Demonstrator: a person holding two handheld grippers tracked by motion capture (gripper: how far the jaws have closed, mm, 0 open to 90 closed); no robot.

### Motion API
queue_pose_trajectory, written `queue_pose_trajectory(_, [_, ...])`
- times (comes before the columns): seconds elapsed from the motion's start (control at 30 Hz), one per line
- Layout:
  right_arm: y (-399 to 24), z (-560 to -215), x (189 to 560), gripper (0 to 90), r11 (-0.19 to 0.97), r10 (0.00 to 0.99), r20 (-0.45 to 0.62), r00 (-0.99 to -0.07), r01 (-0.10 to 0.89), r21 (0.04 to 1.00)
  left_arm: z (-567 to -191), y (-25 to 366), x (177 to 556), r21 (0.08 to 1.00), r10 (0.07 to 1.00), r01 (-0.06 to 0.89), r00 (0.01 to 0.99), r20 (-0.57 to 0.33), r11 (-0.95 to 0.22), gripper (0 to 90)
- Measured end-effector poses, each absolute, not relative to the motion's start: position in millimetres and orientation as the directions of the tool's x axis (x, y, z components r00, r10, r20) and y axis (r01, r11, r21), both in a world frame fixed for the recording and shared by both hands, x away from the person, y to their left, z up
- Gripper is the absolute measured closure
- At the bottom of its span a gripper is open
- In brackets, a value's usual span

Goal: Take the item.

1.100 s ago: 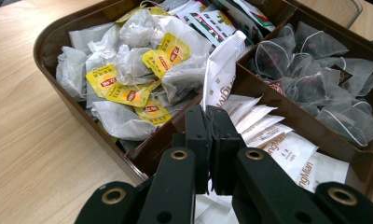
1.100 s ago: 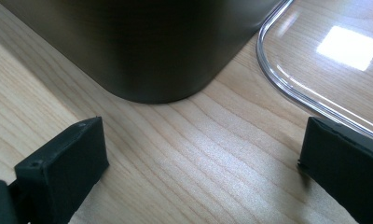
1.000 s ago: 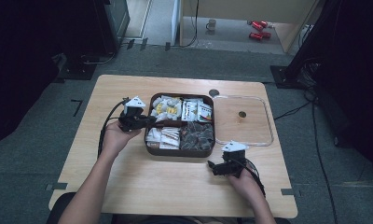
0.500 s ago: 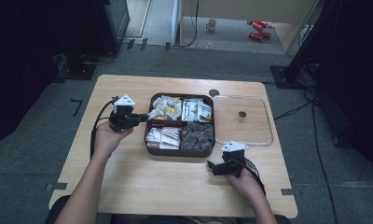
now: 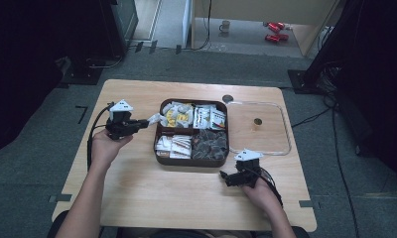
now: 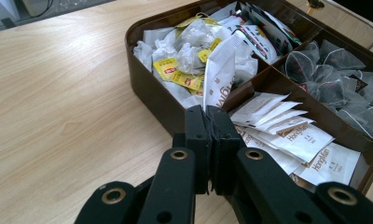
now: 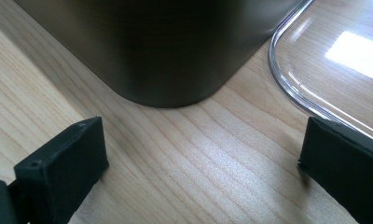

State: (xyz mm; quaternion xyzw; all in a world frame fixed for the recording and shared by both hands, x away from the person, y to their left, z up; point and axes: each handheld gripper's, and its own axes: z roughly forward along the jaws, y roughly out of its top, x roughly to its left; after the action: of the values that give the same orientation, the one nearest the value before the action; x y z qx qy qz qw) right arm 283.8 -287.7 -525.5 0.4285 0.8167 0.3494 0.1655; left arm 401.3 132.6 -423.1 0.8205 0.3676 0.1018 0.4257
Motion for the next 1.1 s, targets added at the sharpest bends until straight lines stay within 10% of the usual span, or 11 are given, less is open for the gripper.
queue_pose_trajectory(1.1, [-287.5, -525.5, 283.7, 0.3, 0.389, 0.815, 0.029, -0.579, 0.584, 0.713, -472.7, 166.0, 433.3, 0.657, 0.782, 0.66, 0.6, -0.169, -0.364, 88.7])
